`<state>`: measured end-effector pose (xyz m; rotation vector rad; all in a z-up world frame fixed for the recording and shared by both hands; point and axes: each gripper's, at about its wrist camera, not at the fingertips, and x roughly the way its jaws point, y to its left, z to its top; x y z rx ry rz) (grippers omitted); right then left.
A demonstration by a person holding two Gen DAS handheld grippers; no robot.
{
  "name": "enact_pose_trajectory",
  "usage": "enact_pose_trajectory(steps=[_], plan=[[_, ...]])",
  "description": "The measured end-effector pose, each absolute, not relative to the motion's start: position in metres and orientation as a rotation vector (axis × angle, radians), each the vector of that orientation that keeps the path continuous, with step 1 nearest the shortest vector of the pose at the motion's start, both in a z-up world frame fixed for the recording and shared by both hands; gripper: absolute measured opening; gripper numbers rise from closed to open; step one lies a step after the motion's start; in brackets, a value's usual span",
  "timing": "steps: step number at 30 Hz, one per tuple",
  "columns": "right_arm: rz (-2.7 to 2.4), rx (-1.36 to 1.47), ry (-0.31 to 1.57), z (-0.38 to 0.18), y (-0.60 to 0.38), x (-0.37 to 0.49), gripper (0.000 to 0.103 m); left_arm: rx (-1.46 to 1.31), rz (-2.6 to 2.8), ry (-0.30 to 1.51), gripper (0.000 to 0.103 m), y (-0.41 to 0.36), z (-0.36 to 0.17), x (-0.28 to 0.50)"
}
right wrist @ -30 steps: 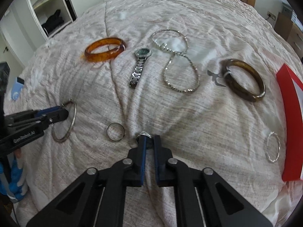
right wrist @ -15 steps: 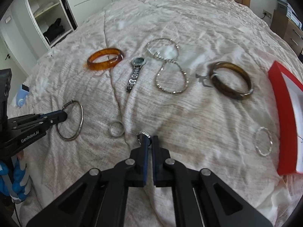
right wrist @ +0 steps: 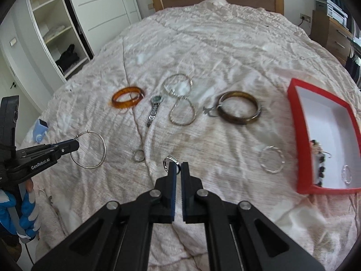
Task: Organize jewelry
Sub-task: 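Carry the hinged bangle and small ring in both tools into the red box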
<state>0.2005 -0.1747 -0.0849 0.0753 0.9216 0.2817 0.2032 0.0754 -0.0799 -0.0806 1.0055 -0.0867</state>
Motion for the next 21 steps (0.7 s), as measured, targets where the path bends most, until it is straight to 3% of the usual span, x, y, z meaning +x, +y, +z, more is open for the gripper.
enact_pose_trajectory(steps=[11,21], plan=[[0.176,0.148,0.818,-0.042,-0.258,0.170,0.003,-0.053,-0.126,0.945,0.003,0.029,-0.028,0.187],[0.034,0.205,0.752,-0.022,-0.357,0.153,0.003,0.017,-0.285,0.881,0.003,-0.083,0.014,0.203]])
